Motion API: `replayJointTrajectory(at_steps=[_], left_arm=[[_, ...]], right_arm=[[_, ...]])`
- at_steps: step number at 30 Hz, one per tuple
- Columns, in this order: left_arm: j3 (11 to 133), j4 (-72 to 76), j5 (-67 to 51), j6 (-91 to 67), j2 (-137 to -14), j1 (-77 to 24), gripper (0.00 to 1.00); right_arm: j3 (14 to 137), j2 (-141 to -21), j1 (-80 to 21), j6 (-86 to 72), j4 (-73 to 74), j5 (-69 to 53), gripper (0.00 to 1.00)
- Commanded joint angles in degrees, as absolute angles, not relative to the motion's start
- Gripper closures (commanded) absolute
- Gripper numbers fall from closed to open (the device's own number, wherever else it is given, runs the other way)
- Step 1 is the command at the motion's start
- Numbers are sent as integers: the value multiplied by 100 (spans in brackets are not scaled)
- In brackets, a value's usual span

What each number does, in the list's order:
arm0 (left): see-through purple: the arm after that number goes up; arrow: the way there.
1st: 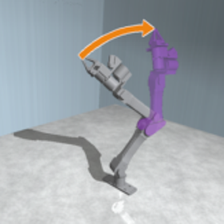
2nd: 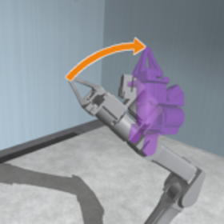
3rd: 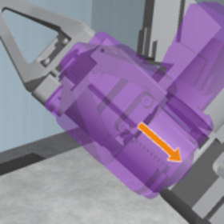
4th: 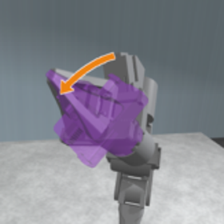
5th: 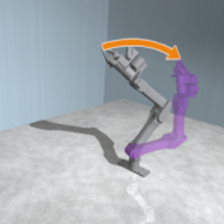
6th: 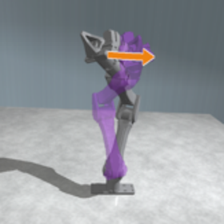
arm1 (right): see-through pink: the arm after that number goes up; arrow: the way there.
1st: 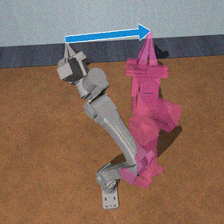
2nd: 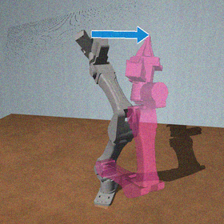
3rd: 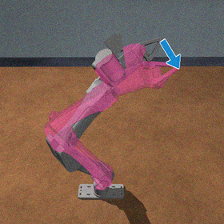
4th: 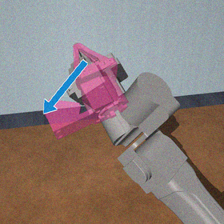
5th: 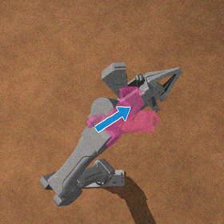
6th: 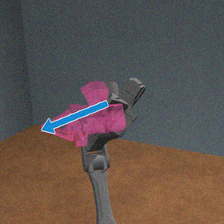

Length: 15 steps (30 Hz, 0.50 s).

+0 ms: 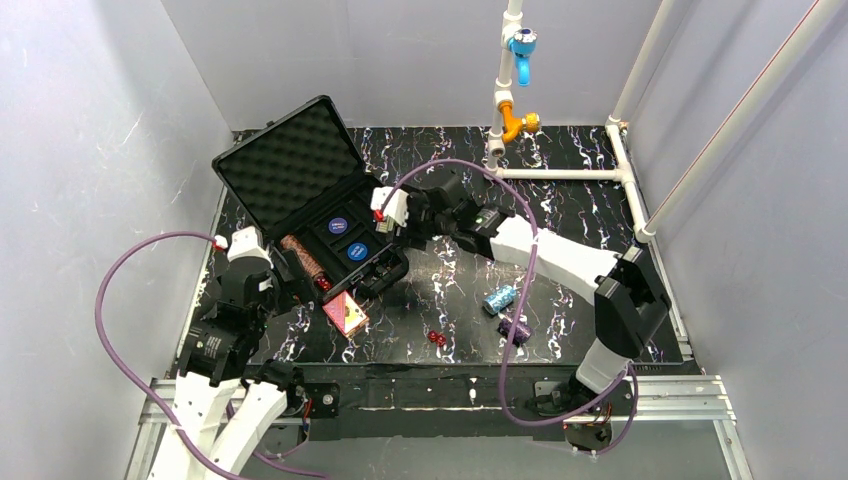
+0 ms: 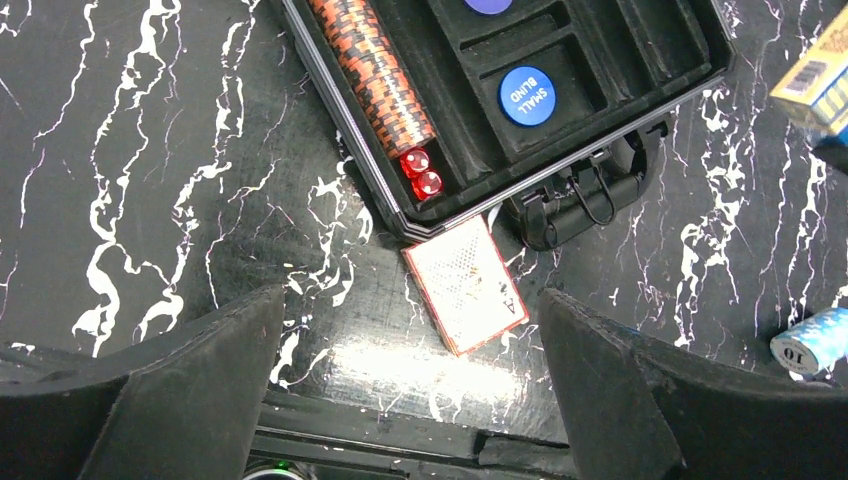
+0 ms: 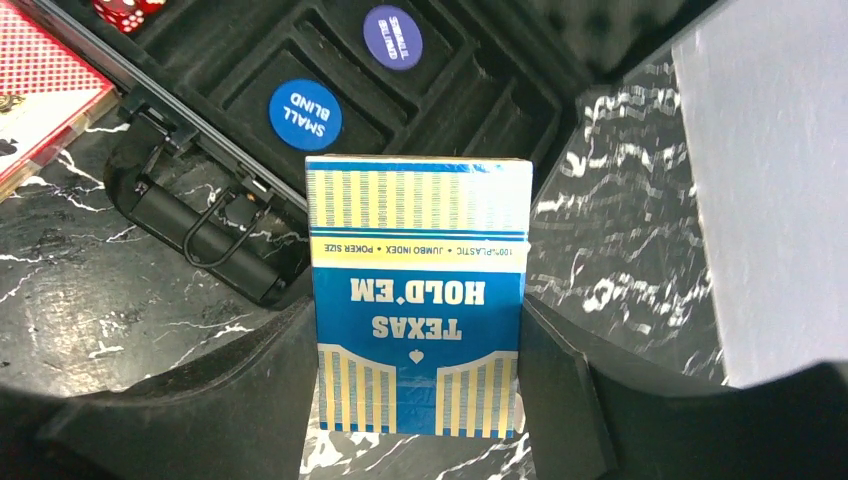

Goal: Pack up texas hold em set

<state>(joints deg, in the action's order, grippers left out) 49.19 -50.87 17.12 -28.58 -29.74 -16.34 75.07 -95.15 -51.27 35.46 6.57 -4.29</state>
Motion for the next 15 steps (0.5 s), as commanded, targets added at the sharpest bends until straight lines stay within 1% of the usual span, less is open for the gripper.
replayJointTrajectory(at_steps=[1,8,12,15], left_arm=[[4843,-5020,1470,-2558,-2889,-1658,3],[4786,-4963,1444,-2532,-2613,-1652,3],[4747,-4913,1424,-2506,-2549,-1654,3],[4755,-4919,1407,-2501,-2560,-1653,3]], right_arm=[[8446,-9754,-4925,4502,917,-1407,57],[9709,-10673,-4641,5441,2712,-2362,56],[10356,-11165,-4579,5945,3543,-2679,50],[10824,-11488,-4579,6321,4127,-2897,50]])
